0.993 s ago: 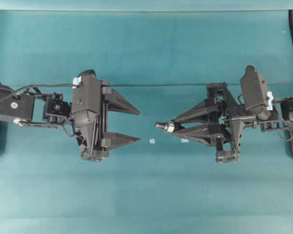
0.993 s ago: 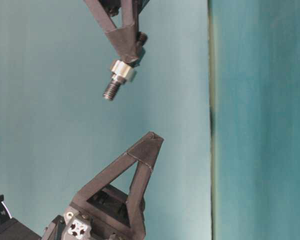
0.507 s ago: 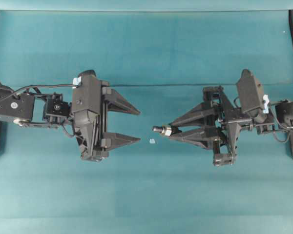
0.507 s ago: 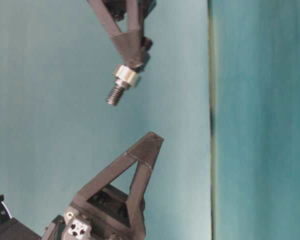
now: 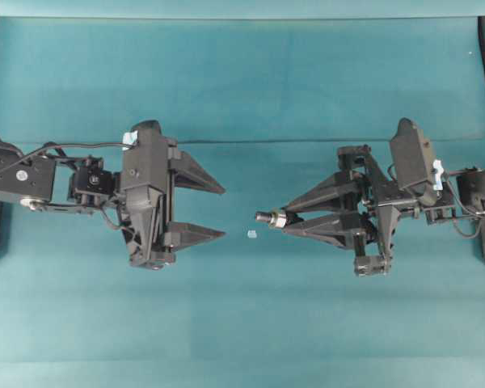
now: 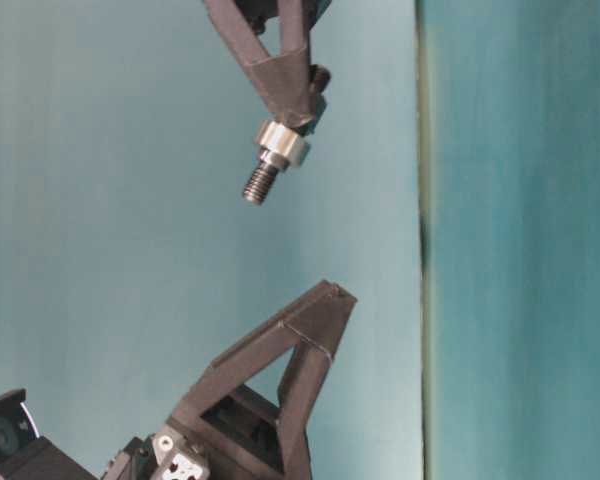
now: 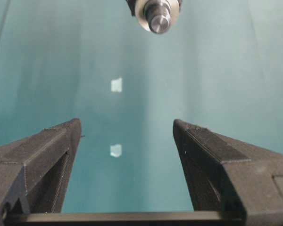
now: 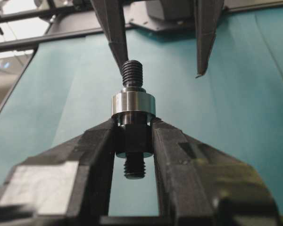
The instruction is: Insert the washer onto the shaft with both hands.
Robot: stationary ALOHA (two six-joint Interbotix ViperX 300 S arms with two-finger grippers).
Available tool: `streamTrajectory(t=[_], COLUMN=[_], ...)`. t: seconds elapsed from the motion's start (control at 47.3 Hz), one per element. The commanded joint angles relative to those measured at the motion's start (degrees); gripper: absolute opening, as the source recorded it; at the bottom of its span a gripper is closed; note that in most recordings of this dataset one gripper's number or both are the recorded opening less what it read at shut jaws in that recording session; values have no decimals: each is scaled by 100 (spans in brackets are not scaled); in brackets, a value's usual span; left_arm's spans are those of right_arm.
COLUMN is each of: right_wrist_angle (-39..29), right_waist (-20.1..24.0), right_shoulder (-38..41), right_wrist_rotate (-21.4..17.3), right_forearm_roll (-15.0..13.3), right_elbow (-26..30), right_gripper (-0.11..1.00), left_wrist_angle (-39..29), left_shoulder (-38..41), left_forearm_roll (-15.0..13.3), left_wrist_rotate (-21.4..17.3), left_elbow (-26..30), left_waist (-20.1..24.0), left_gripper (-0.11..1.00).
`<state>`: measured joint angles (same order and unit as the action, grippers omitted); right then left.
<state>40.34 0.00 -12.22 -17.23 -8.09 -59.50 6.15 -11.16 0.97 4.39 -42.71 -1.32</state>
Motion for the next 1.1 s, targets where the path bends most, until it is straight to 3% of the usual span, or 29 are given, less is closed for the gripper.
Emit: streamTrajectory(t=[0.0,0.38,1.077], right_wrist_angle=[26,35,35], right_waist=[18,9,-53], right_shoulder=[-62,-62,-62], right_wrist_rotate=[53,53,35], right_forearm_roll=[0,0,44], right_elbow=[26,-9,-149], right_gripper=[0,0,0], left_wrist_angle=[18,18,18], left_shoulder=[-158,-501,-501], left_forearm_roll=[18,18,9], left_wrist_rotate=[-18,18,35], left_elbow=[26,-255,-255], left_waist=[-18,-70,-97], left_gripper=[82,80,80])
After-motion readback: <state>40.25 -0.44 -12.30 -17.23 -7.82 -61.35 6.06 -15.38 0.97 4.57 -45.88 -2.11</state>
